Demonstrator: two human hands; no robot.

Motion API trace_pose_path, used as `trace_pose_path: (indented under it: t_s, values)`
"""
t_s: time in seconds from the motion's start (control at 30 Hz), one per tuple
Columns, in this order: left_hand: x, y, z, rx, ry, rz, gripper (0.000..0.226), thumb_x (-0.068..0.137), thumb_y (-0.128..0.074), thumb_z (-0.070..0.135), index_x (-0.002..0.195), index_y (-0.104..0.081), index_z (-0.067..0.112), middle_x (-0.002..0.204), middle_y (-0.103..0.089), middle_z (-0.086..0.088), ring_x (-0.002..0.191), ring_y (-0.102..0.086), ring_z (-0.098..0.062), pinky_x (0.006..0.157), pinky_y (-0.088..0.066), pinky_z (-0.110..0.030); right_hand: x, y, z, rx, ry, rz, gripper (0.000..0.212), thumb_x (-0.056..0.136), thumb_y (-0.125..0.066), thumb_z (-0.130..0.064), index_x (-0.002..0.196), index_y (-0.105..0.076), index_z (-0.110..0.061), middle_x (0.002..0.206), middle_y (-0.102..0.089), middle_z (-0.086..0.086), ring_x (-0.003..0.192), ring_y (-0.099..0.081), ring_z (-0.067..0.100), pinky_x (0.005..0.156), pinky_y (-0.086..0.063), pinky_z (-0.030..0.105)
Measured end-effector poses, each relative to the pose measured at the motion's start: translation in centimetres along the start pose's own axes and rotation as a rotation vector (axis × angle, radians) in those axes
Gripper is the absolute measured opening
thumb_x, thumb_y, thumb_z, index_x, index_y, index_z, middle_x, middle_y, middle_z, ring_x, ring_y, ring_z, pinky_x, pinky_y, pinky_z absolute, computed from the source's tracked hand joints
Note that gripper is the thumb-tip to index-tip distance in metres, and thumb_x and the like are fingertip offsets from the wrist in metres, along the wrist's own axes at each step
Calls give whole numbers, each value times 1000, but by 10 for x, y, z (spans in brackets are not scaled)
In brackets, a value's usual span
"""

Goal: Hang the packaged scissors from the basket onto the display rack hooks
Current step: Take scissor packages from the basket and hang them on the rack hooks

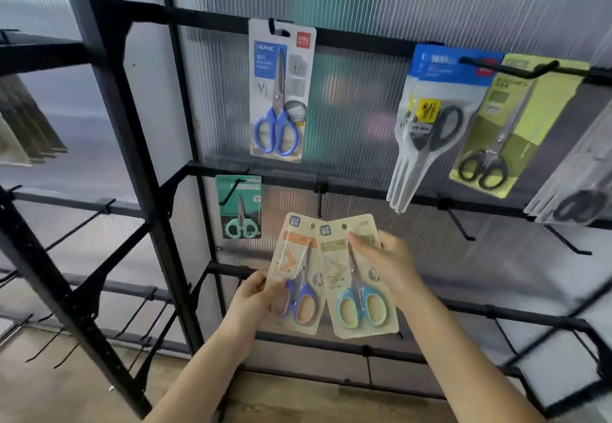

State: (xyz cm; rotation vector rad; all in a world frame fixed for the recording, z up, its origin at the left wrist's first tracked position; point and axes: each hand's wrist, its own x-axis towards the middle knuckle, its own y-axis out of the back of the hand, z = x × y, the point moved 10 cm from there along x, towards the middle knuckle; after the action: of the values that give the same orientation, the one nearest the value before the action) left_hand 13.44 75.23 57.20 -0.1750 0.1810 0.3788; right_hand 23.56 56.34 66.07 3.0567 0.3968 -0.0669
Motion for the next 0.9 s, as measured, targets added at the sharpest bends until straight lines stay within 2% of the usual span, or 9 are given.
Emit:
trace_pose_path:
  t_s: [0.07, 0.2, 0.3, 0.37, 0.43, 0.57, 0.63, 0.73, 0.9]
  values:
    - [4, -3, -1, -14, 16, -17, 20, 93, -57, 18, 101, -56, -1, 96, -66, -21, 83, -61, -27, 76, -47, -37, 4, -2, -1, -20, 2, -5, 8, 88, -66, -16, 94, -69, -12, 82, -74, -3, 70, -70, 6, 51, -50, 16]
    - [10, -5, -5, -69, 27, -51, 9, 93, -56, 15, 96, -58, 7, 93, -69, -11, 85, -64, -26, 76, -48, -38, 13, -9, -2, 8, -35, -38, 7, 89, -64, -15, 93, -68, -12, 77, -74, -4, 70, -71, 9, 51, -51, 18]
    - [9, -6, -2, -72, -23, -92, 9, 92, -59, 18, 92, -58, 9, 83, -68, -7, 76, -61, -20, 68, -47, -29, 17, -12, -1, 2, -71, -79, 9, 89, -64, -16, 95, -69, -12, 88, -75, 2, 80, -72, 17, 64, -56, 29]
    - [7, -8, 0, -56, -46, -126, 20, 86, -64, 27, 93, -58, 10, 75, -64, -4, 68, -56, -16, 61, -44, -22, 16, -11, -2, -15, -65, -118, 11, 89, -64, -17, 97, -69, -11, 92, -74, 4, 86, -71, 20, 74, -56, 35]
    - [6, -9, 1, -54, -52, -145, 28, 80, -65, 32, 95, -58, 9, 76, -64, -6, 70, -56, -18, 63, -44, -24, 12, -6, -7, -15, -44, -140, 12, 88, -63, -15, 97, -69, -9, 92, -74, 6, 86, -71, 21, 71, -56, 33]
    - [11, -14, 2, -90, -44, -136, 22, 85, -65, 29, 97, -61, 11, 84, -66, -11, 77, -57, -25, 71, -41, -35, 11, 4, -22, 33, 32, -127, 10, 90, -60, -12, 96, -68, -10, 89, -75, 4, 82, -72, 18, 59, -55, 24]
    - [15, -19, 2, -129, -28, -117, 17, 88, -59, 23, 99, -60, 10, 92, -70, -12, 81, -61, -25, 75, -43, -37, 15, 6, -28, 31, 56, -112, 10, 90, -60, -13, 96, -68, -13, 91, -75, 2, 85, -71, 17, 64, -56, 26]
    - [19, -25, -1, -187, 5, -108, 16, 90, -56, 18, 102, -59, 8, 98, -72, -10, 87, -66, -24, 81, -48, -40, 25, 6, -28, 41, 45, -86, 8, 90, -61, -15, 95, -68, -16, 93, -74, 2, 90, -70, 20, 76, -56, 36]
    - [25, -26, -13, -221, 63, -82, 10, 93, -54, 14, 100, -58, 8, 93, -72, -10, 80, -68, -21, 71, -53, -34, 36, 5, -13, 22, 10, -40, 7, 89, -63, -17, 90, -69, -21, 94, -74, -2, 95, -69, 18, 90, -52, 43]
